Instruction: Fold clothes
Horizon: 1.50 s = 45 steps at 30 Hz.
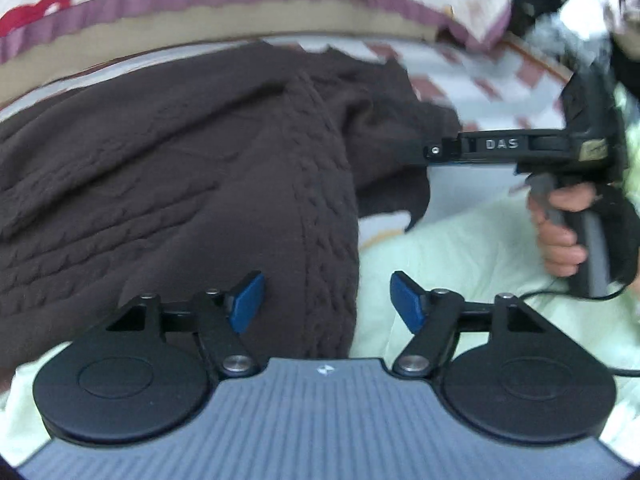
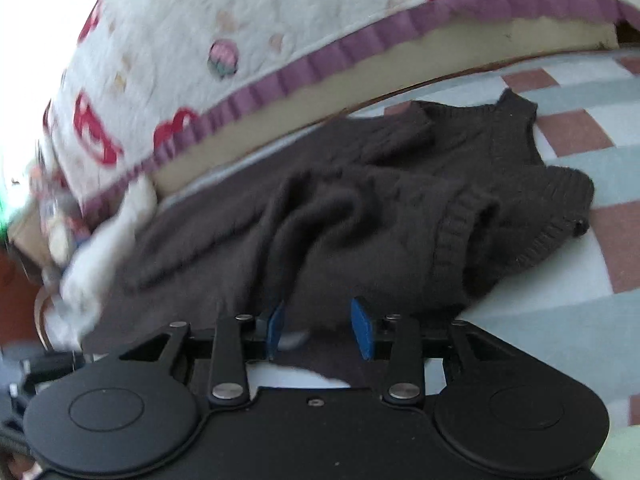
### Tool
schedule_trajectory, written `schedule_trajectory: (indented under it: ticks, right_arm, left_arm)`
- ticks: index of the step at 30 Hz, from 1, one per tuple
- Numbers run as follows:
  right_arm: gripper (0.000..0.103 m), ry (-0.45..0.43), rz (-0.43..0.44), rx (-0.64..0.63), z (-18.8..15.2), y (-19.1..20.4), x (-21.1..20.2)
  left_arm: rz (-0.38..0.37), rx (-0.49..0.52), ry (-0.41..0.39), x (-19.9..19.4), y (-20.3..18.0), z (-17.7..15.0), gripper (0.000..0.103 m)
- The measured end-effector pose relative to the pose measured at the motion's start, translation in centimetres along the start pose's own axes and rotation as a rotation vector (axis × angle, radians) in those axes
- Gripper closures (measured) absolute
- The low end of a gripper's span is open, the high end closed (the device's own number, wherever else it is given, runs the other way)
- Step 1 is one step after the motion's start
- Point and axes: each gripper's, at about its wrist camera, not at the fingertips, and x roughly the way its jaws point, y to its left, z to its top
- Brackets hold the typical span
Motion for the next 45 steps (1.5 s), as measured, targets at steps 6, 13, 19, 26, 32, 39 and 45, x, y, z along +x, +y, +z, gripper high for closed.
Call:
schedule_trajectory:
  ticks: [6,13,19,26,32,39,45]
  right_arm:
    - [0.059,-0.028,-0.063,-0.018,1.2,-0.3,0.2]
    - [0.059,-0.029,-0.11,-0.08,2.4,-0.7,0.6]
    - [0.059,-0.021,-0.15,-0.06,2.6,-1.3,0.4]
    - [0.057,0.028,-0.287,-0.103,3.2,0.0,1.9]
    - [0.056,0.038,-0.277,-0.058,4.7,3.6,3.8]
    - [0.047,0.055,-0.318,0.106,5.3,6.9,7.7]
    - [0.046,0.067,-0.451,0.051,5.1,9.0,9.1]
  left_arm:
    - [0.115,0.004,0.048,2.1,1.3,0.2,0.094]
    - [0.373,0.24,-0.103,-2.2,4.9,8.7,0.094]
    - [0.473,0.091,-0.193,-2.6,12.5,12.9,0.081]
    - [0.52,-0.145,-0.246,-2.4,19.5,9.0,0.061]
    - [0.263,-0.27,-0.272,-2.7,20.7,5.4,0.061]
    - [0.0,-0.221,-0.275,0.5,16.9,2.8,0.061]
    - [-0.174,-0.041,-0.223,3.3,12.7,1.7,0.061]
